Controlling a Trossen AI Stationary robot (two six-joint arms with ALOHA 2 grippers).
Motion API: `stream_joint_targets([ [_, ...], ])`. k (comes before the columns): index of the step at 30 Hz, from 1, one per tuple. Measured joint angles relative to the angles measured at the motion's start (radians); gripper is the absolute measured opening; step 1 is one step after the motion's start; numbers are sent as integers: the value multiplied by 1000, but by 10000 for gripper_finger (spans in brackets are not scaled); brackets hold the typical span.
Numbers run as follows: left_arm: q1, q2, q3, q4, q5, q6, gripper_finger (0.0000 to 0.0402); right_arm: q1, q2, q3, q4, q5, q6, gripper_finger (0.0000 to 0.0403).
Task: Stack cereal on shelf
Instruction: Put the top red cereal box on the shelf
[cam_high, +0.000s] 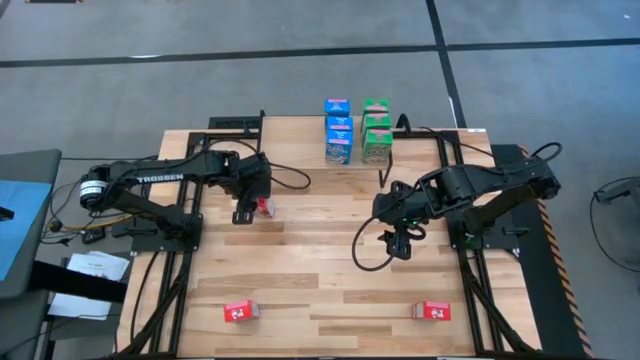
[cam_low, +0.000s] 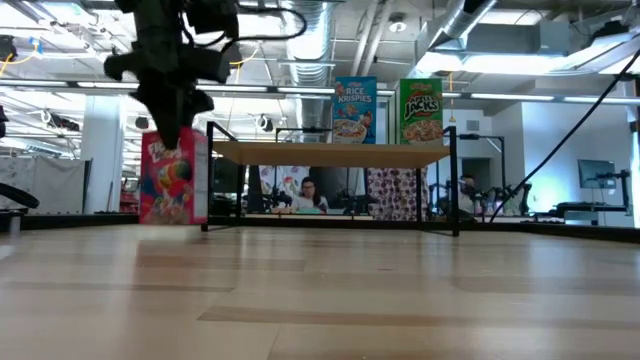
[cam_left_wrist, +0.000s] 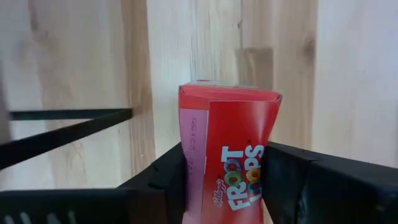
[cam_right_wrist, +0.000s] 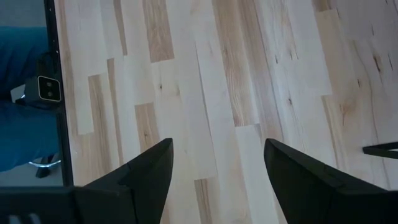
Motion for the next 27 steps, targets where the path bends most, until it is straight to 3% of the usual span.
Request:
stream_joint_targets([
  [12, 0, 0, 331, -155, -2, -25, 151, 0, 0, 0, 0, 0, 0, 276],
  [18, 0, 0, 521, -180, -118, 47, 151, 0, 0, 0, 0, 0, 0, 276],
  [23, 14, 6, 628, -119, -190, 196, 151, 0, 0, 0, 14, 0, 0, 276],
  [27, 51, 7, 659, 26, -238, 296, 151, 0, 0, 0, 33, 0, 0, 276],
])
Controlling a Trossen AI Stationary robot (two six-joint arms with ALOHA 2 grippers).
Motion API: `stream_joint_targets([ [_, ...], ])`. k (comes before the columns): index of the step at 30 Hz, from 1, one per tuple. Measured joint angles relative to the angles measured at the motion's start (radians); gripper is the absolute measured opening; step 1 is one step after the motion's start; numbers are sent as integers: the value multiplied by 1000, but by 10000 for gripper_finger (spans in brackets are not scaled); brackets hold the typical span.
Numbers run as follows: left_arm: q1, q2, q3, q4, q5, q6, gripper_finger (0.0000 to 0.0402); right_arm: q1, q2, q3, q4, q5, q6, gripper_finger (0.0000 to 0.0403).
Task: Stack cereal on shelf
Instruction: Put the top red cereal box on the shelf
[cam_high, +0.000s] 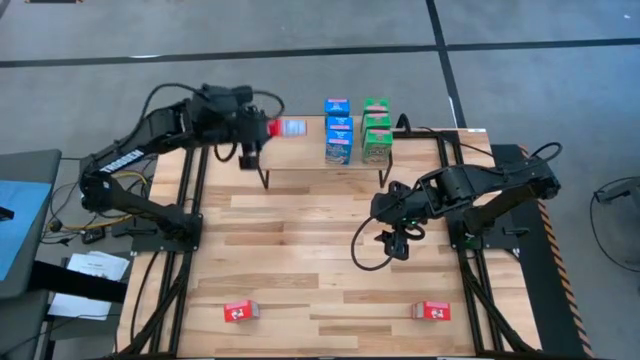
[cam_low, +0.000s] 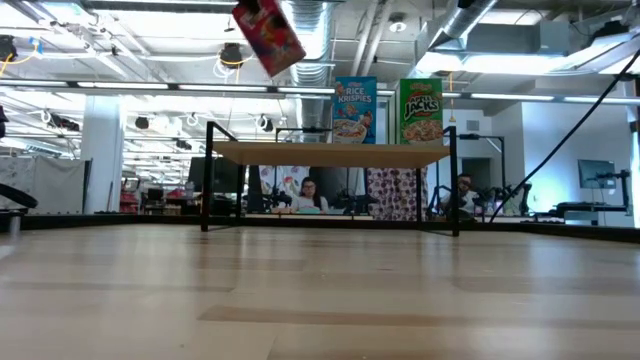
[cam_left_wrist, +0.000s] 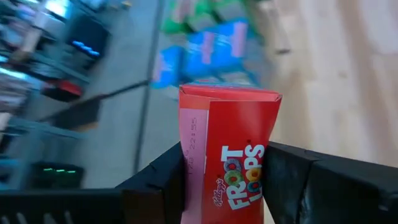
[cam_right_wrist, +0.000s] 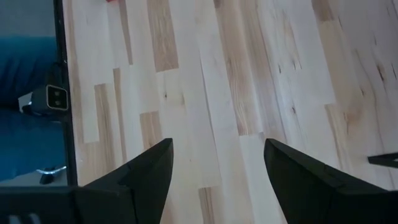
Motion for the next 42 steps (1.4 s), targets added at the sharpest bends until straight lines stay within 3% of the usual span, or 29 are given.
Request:
stream_joint_targets([
  [9, 137, 45, 49, 141, -9, 168, 151, 0, 0, 1, 8, 0, 0, 276],
  [19, 254, 171, 49, 166, 4, 258, 151, 0, 0, 1, 25, 1, 0, 276],
  [24, 267, 199, 49, 154, 13, 253, 148, 0, 0, 1, 30, 20, 5, 276],
  [35, 272, 198, 49, -17, 183, 106, 146, 9, 0, 1, 49, 55, 8, 276],
  [42, 290, 239, 48, -14, 186, 83, 145, 38, 0, 1, 54, 62, 8, 276],
])
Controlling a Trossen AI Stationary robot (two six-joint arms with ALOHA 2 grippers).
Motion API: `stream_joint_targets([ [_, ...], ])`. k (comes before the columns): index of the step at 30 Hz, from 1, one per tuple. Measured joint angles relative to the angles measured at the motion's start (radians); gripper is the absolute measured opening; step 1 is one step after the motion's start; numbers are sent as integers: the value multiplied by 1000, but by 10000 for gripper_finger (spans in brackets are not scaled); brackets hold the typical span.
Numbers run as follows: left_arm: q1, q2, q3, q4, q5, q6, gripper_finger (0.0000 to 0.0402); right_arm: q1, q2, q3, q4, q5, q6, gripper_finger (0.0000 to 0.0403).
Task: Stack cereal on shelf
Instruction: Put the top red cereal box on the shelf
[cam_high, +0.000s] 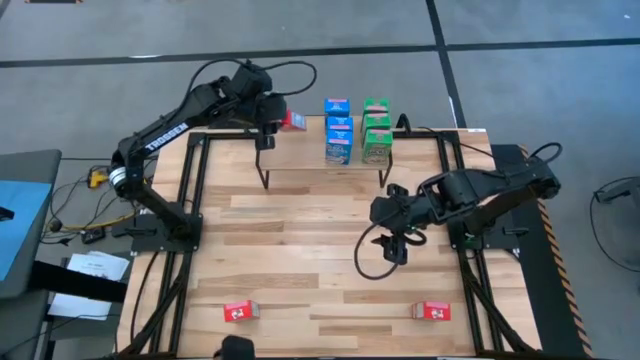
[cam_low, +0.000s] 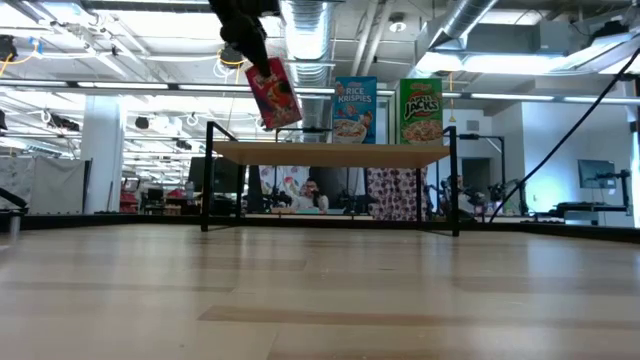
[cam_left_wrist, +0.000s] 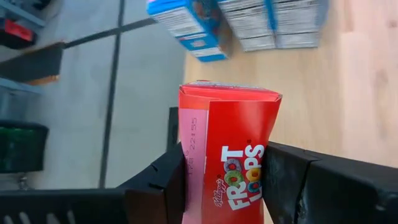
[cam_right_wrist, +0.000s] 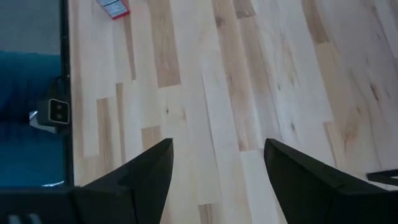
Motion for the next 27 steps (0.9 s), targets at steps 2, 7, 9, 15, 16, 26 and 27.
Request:
stream_joint_targets([
  [2, 15, 20, 0, 2, -13, 11, 145, 13, 0, 0, 6, 0, 1, 276],
  [7, 56, 49, 0, 8, -2, 9, 145, 47, 0, 0, 40, 0, 1, 276],
  [9, 66, 62, 0, 6, 5, 1, 145, 60, 0, 0, 48, 0, 2, 276],
  [15, 75, 72, 0, 1, -1, -3, 145, 86, 0, 0, 73, 1, 2, 276],
  [16, 74, 72, 0, 5, 0, -11, 145, 87, 0, 0, 73, 7, 2, 276],
  [26, 71, 72, 0, 2, -2, -54, 157, 86, 0, 0, 71, 44, 0, 276],
  [27, 71, 72, 0, 2, -2, -54, 161, 86, 0, 0, 71, 43, 0, 276],
])
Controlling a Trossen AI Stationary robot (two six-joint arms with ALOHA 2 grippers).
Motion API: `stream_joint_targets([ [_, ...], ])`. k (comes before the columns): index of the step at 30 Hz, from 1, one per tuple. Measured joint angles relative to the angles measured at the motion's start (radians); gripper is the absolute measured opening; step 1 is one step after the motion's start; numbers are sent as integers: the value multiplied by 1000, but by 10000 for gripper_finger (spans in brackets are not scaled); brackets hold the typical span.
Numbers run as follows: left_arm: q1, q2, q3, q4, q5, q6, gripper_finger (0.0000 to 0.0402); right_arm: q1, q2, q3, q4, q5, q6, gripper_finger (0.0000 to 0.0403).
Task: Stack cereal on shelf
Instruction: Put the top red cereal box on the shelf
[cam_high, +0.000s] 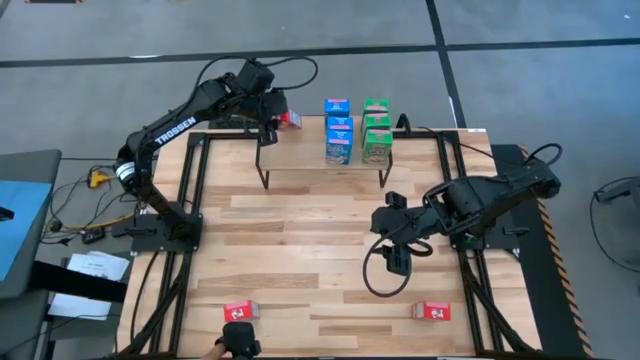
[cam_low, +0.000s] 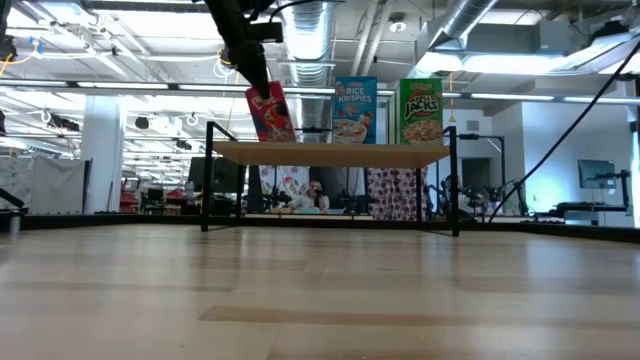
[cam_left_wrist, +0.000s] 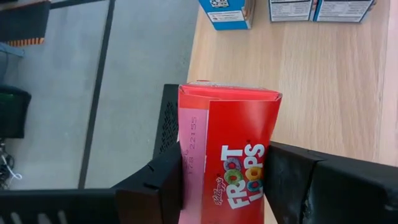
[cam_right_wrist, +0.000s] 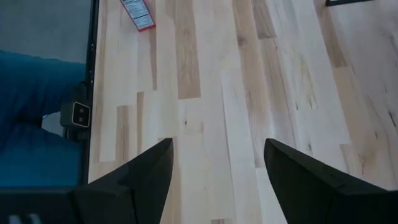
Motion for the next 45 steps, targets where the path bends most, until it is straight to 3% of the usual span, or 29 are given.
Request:
stream_joint_targets([
  [45, -43, -1, 0, -2, -38, 44, 174, 0, 0, 0, 5, -2, 0, 276],
])
